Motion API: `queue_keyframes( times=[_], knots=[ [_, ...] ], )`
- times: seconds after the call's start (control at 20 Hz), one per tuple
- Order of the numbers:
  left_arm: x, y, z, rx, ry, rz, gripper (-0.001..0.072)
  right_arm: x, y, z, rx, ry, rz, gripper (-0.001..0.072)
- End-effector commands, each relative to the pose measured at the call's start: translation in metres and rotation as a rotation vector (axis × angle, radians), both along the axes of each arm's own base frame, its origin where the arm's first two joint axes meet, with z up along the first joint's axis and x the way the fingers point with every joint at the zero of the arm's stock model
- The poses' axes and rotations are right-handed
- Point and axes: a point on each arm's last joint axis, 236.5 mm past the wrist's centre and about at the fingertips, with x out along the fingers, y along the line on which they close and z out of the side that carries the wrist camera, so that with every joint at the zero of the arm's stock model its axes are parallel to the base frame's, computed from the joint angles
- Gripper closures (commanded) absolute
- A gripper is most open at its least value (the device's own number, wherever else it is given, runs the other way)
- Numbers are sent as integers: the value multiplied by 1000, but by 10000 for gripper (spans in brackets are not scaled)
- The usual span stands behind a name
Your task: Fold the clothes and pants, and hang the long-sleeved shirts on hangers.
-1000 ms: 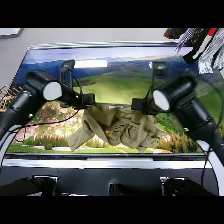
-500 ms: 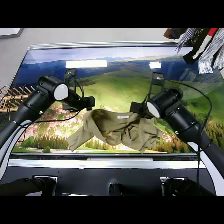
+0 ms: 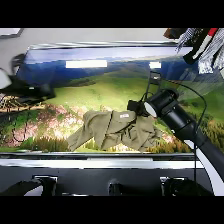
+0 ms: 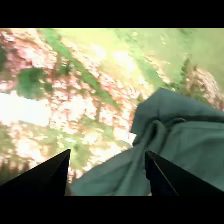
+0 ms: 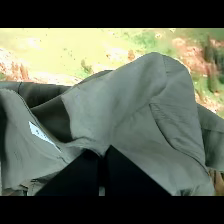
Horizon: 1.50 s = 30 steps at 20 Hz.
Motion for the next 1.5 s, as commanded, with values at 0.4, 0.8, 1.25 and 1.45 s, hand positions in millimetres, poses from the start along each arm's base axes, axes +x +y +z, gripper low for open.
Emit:
queue_keyframes(
  times=[0.4,0.8,1.25,1.45],
  knots=[
    [-42,191,-17,157,48,287,99,3,3,0,4,-9,13,683],
    [-113,265,-88,39,112,222,99,1,2,-1,-4,-1,23,683],
    [-110,272,-157,-56,164,83,100,1,2,-1,-10,-4,27,682],
    [-107,272,-176,-72,177,19,101,2,2,-1,-9,-5,27,682]
  ],
)
